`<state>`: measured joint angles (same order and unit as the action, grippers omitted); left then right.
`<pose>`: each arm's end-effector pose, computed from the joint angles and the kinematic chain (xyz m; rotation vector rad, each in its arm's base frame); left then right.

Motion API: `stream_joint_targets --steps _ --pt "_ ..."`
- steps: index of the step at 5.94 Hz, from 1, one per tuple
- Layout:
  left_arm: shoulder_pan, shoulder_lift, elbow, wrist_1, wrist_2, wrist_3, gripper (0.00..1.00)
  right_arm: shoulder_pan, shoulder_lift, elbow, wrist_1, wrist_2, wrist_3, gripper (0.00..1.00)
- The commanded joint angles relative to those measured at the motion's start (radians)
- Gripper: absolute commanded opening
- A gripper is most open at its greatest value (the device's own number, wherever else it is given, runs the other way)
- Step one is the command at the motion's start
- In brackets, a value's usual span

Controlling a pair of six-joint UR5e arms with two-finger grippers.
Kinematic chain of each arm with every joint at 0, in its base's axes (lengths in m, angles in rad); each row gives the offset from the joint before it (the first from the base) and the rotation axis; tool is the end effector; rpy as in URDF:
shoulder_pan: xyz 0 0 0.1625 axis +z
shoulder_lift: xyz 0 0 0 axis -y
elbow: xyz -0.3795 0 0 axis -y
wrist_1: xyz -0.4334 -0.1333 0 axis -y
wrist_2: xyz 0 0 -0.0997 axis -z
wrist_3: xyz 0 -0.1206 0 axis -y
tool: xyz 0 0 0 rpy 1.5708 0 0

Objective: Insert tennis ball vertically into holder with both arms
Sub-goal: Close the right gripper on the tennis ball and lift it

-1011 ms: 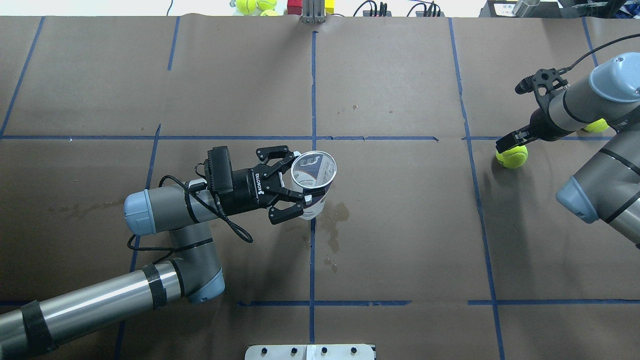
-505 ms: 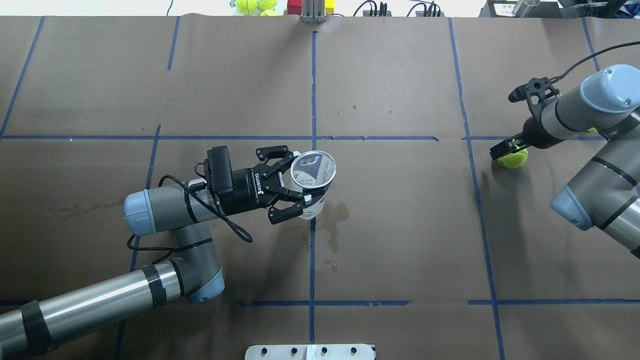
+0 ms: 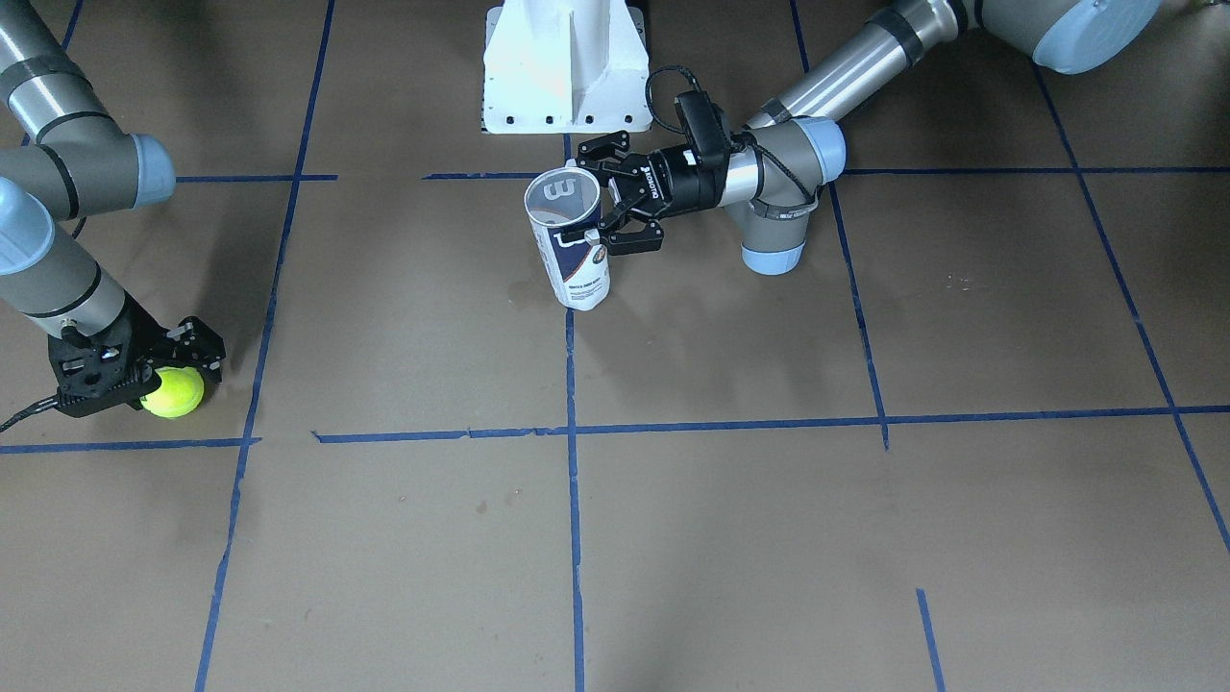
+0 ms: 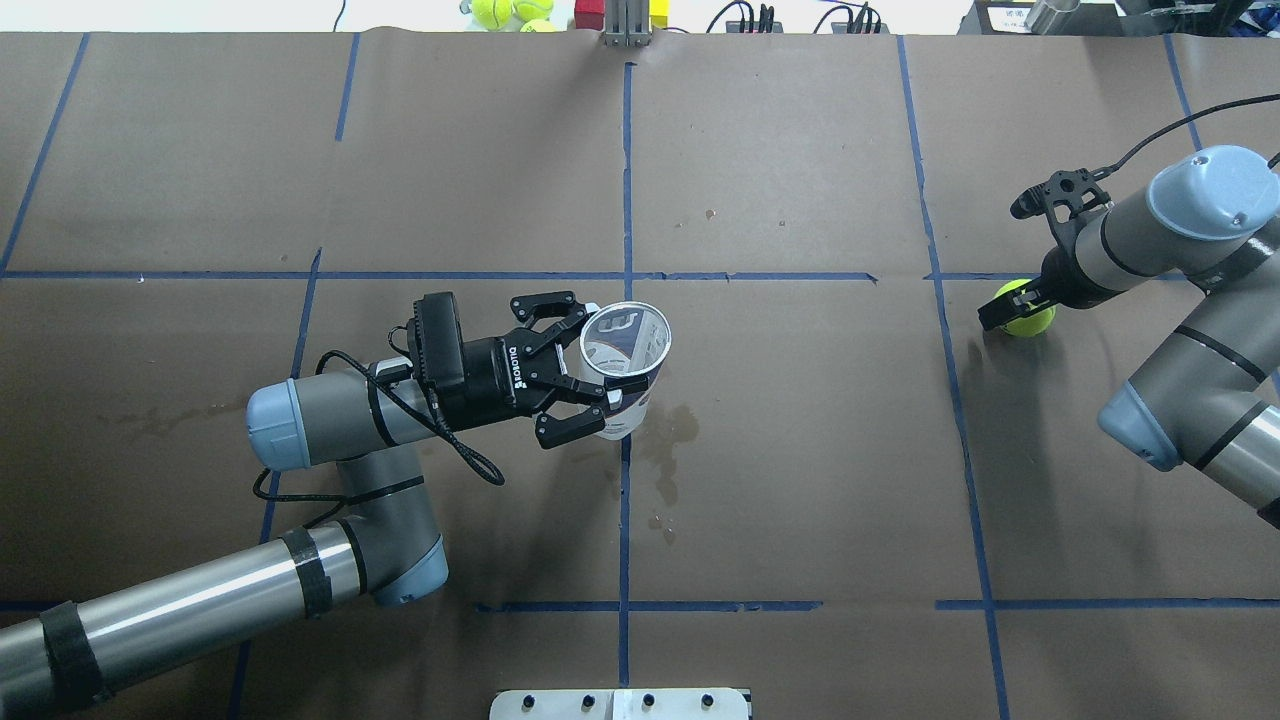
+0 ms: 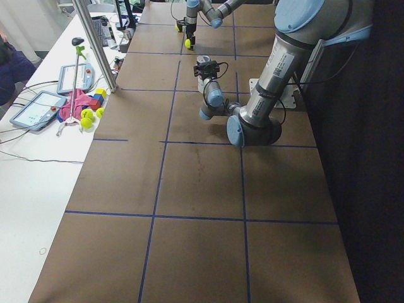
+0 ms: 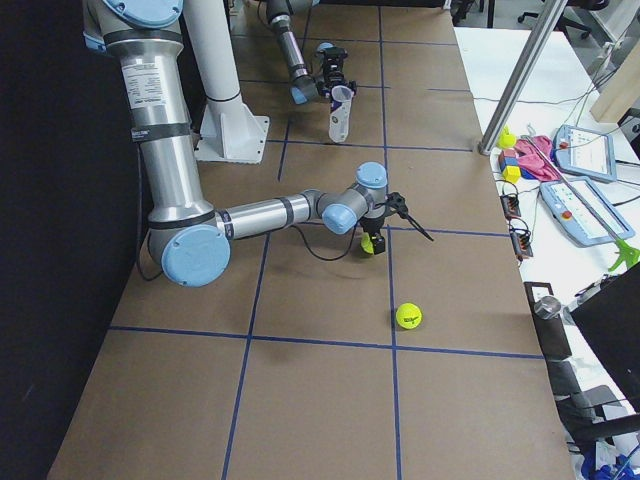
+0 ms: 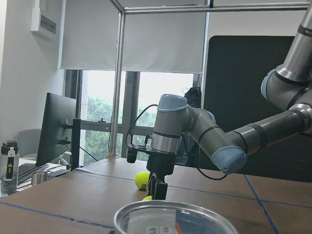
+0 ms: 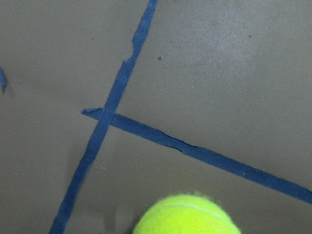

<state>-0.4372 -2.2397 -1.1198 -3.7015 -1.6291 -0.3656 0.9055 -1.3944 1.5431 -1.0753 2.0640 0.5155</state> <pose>0.5574 -0.3999 0.2110 1.7301 1.6503 0.4396 -0.3343 -0.5495 0.4970 0.2599 -0.7487 -0.3007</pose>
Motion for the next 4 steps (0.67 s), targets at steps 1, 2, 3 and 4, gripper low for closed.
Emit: stream_joint_targets --steps 1,2,3,4 --pt "0.0 0.0 0.0 0.0 0.0 -0.001 0.47 0.001 -0.003 0.012 0.002 -0.002 -0.008 0.24" --pt "0.0 0.002 0.0 0.0 0.0 -0.001 0.47 0.006 -0.003 0.076 -0.014 0.01 0.003 0.22" --pt "0.0 0.002 0.0 0.0 0.0 -0.001 0.47 0.024 -0.011 0.188 -0.109 0.034 0.006 0.2" --pt "0.002 0.0 0.0 0.0 0.0 -0.003 0.47 0.032 0.006 0.353 -0.337 0.044 0.008 0.19"
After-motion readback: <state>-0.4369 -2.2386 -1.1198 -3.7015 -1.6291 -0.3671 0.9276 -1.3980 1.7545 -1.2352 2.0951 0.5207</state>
